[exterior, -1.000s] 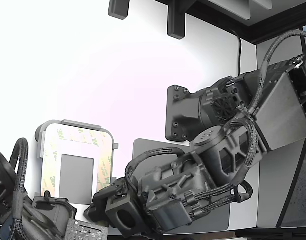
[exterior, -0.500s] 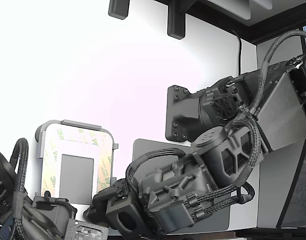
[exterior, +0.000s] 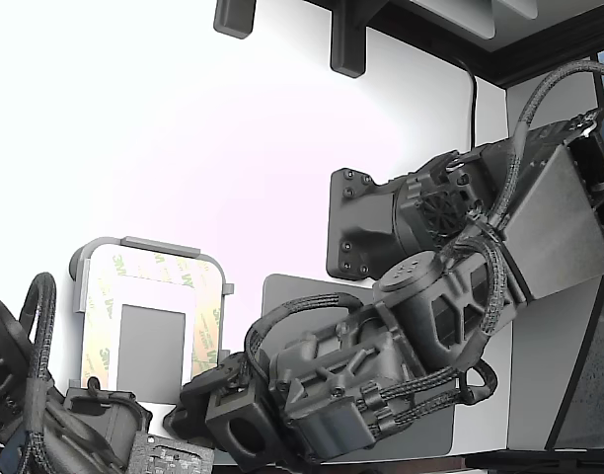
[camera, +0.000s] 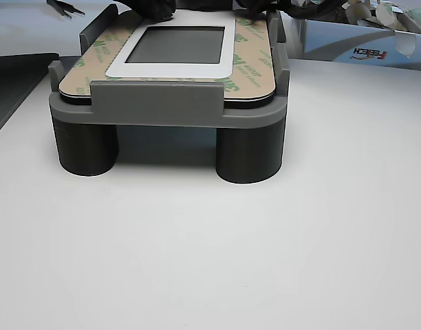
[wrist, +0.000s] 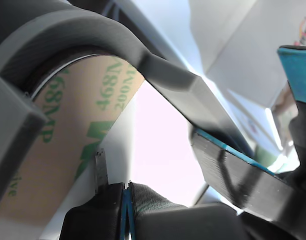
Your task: Peel off protective film from adhesive tape.
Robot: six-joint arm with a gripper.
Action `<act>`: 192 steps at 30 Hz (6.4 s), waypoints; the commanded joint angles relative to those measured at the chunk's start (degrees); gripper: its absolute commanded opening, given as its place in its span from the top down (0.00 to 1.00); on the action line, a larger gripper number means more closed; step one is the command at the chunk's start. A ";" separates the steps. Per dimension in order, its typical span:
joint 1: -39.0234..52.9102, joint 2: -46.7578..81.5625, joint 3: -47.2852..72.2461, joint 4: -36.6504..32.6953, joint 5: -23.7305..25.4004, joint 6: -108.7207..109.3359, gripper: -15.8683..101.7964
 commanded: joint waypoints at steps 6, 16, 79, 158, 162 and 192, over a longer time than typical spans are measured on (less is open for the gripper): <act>-0.79 1.32 -1.05 0.18 -0.09 0.88 0.96; 0.09 2.20 -1.32 1.32 0.53 2.11 0.96; -0.26 3.52 -1.14 -0.79 -0.26 1.32 0.96; -0.35 0.62 -1.49 -0.70 -0.26 0.97 0.96; 0.00 0.97 -1.76 0.00 0.00 1.58 0.96; 0.97 1.93 -2.55 1.76 0.44 2.37 0.96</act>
